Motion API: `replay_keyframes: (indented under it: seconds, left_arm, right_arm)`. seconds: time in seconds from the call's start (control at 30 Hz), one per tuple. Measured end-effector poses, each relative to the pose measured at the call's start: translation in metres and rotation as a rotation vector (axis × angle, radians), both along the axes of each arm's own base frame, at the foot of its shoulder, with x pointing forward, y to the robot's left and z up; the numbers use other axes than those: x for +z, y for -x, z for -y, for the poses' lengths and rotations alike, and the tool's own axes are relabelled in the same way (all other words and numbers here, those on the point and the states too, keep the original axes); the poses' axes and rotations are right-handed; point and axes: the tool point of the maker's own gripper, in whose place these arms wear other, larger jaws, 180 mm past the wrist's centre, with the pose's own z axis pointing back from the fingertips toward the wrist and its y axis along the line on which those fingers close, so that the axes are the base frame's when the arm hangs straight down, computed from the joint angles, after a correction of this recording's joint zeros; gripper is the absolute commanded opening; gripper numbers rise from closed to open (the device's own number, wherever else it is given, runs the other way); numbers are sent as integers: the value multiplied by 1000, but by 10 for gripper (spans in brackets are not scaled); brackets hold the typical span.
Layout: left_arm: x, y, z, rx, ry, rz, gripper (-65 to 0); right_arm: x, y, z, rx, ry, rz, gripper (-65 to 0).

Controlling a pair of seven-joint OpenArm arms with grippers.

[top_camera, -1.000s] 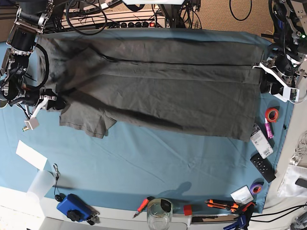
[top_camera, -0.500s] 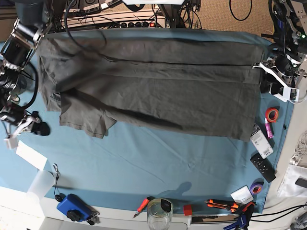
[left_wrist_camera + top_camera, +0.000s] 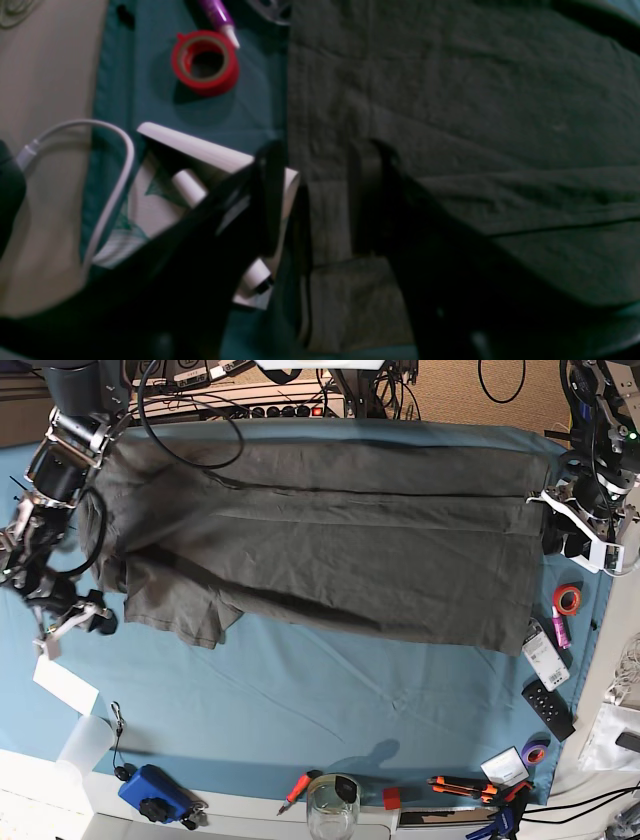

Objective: Fold the T-shirt properly
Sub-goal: 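Grasp the hem corner with the right gripper and drag it toward the collar, then move the left gripper to the other hem corner and grasp it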

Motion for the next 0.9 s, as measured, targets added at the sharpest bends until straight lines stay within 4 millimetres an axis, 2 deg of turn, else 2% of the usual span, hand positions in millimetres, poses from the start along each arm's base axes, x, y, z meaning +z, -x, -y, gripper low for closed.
replay_keyframes:
  seconds: [0.1,0.2,0.4,0.67,0.8,0.9]
  left_arm:
    - [0,0,0,0,0,0,-432]
    - [0,0,0,0,0,1,-432]
    - [0,0,0,0,1,1,-433]
    - [0,0,0,0,1,1,-433]
    - [0,0,0,0,1,1,-433]
    - [9,-7,0,5,7,64,-433]
  right_arm:
    - [-20,7,-3,-19,-46,-44,-428]
    - [-28,10,-4,-29,-72,-64,-428]
    - [-28,7,-10,-32,-104,-50,-428]
    - [-34,-4,-43,-12,-175,-19,-428]
    - [-34,-6,-45,-17,-178,-7,-428]
    - [-34,-6,-45,-16,-178,-8,-428]
